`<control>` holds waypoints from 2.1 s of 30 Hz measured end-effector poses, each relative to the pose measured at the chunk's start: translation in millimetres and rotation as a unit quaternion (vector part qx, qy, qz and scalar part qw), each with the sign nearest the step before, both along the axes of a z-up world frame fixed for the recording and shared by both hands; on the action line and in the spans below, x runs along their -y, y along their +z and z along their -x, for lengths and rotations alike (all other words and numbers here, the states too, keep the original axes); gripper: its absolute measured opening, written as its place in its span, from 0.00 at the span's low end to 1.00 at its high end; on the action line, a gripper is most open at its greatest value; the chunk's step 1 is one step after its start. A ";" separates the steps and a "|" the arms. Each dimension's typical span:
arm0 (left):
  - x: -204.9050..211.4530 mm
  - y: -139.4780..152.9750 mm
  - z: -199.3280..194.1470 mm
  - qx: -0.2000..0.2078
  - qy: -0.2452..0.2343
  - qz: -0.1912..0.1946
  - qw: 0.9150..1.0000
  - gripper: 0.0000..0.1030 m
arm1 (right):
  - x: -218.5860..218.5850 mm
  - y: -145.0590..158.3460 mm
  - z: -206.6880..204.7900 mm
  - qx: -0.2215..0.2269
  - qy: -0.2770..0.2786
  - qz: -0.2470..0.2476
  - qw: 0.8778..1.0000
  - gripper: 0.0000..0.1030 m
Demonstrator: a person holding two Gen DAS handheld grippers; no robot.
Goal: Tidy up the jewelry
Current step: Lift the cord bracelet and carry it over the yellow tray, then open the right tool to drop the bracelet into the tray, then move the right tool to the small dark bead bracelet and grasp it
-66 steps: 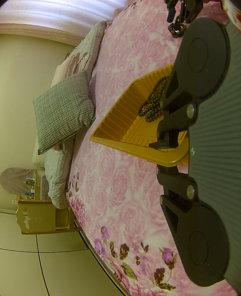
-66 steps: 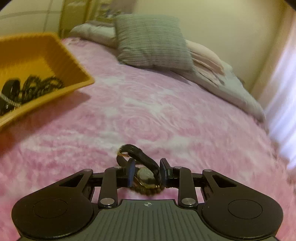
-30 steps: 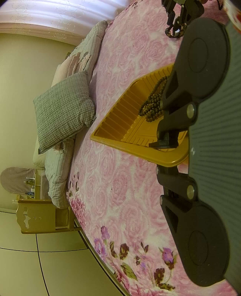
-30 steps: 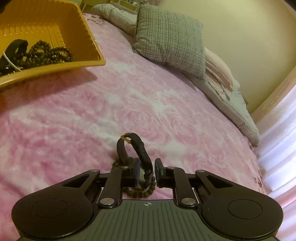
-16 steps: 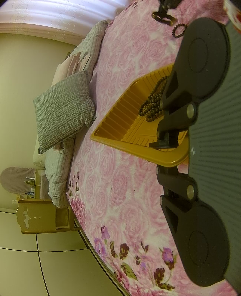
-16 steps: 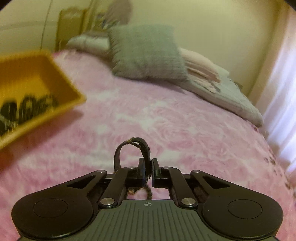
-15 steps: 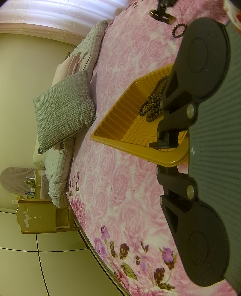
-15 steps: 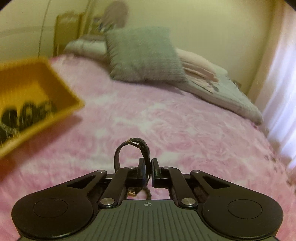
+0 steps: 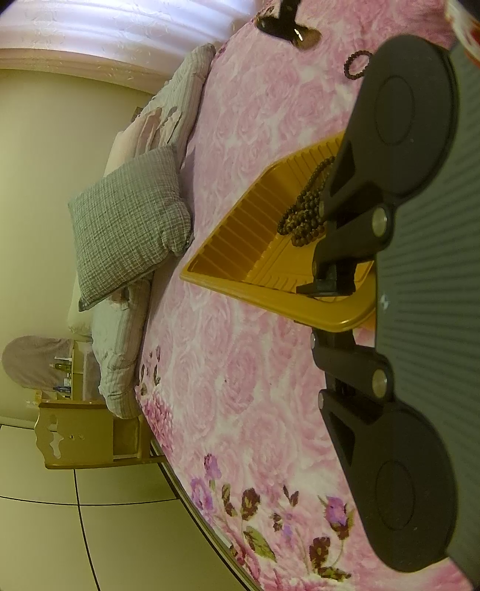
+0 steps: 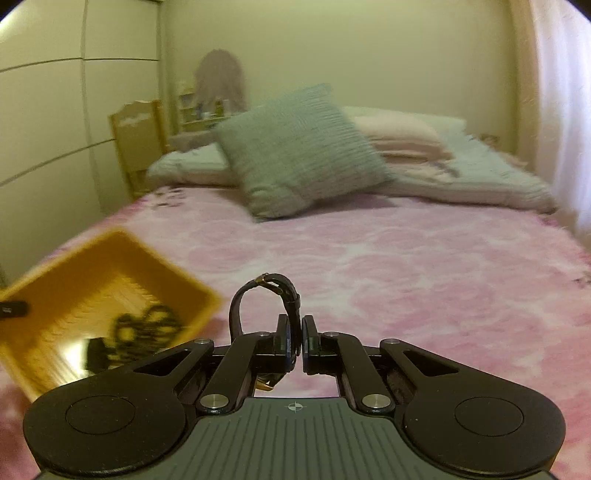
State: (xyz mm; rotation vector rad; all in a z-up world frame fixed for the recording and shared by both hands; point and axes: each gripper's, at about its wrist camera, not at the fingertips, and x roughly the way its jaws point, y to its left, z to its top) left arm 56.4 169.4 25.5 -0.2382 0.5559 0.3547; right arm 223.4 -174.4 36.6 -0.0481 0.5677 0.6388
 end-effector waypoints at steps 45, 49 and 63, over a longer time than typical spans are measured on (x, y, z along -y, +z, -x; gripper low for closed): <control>2.3 1.0 -0.3 0.001 0.000 0.000 1.000 0.06 | 72.7 -58.0 9.4 -0.066 -0.131 0.000 0.989 0.41; 2.6 0.4 -0.3 0.001 0.000 0.000 1.000 0.06 | 78.7 -71.9 4.8 -0.078 -0.139 0.014 0.987 0.41; 2.9 0.4 -0.3 0.001 0.000 0.000 1.000 0.06 | 49.8 -96.7 -22.2 -0.089 -0.105 0.046 0.989 0.19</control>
